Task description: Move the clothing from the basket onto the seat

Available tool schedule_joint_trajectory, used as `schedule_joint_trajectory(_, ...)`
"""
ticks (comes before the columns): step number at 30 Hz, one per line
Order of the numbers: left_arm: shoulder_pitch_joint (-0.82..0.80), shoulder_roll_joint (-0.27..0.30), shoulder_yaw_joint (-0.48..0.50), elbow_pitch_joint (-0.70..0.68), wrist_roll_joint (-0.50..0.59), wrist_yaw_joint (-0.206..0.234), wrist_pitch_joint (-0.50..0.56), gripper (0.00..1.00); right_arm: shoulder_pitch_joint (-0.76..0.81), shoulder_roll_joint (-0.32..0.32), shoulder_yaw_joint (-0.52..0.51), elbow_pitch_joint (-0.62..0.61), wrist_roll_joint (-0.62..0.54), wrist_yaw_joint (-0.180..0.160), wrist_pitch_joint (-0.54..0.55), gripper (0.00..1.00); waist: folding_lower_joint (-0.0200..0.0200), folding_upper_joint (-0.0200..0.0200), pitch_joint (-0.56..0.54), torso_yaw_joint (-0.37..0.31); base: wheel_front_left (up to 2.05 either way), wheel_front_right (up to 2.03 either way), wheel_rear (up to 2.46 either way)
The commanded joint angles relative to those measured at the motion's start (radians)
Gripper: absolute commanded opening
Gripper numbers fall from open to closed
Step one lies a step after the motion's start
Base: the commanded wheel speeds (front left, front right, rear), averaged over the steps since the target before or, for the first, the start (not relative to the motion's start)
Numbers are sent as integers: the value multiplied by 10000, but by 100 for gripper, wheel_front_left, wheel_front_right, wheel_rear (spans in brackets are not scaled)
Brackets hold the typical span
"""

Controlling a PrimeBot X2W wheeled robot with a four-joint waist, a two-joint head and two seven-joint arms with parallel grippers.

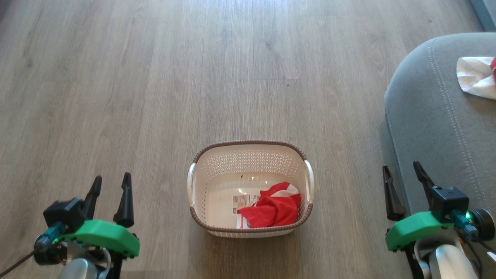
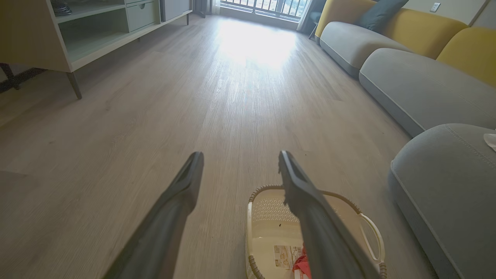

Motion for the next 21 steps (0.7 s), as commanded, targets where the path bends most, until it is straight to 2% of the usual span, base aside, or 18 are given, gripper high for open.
schedule_joint_trajectory(1,-187,107,459,-234,83,-67,-137,100,-201,-4,169,-376,31,-4,-130,100,1,-1,-7,0,0,0,0)
schedule_joint_trajectory(21,-172,-256,817,-56,392,-332,-137,100,-188,-3,42,-636,-70,-4,-131,100,1,-1,18,87,0,0,0)
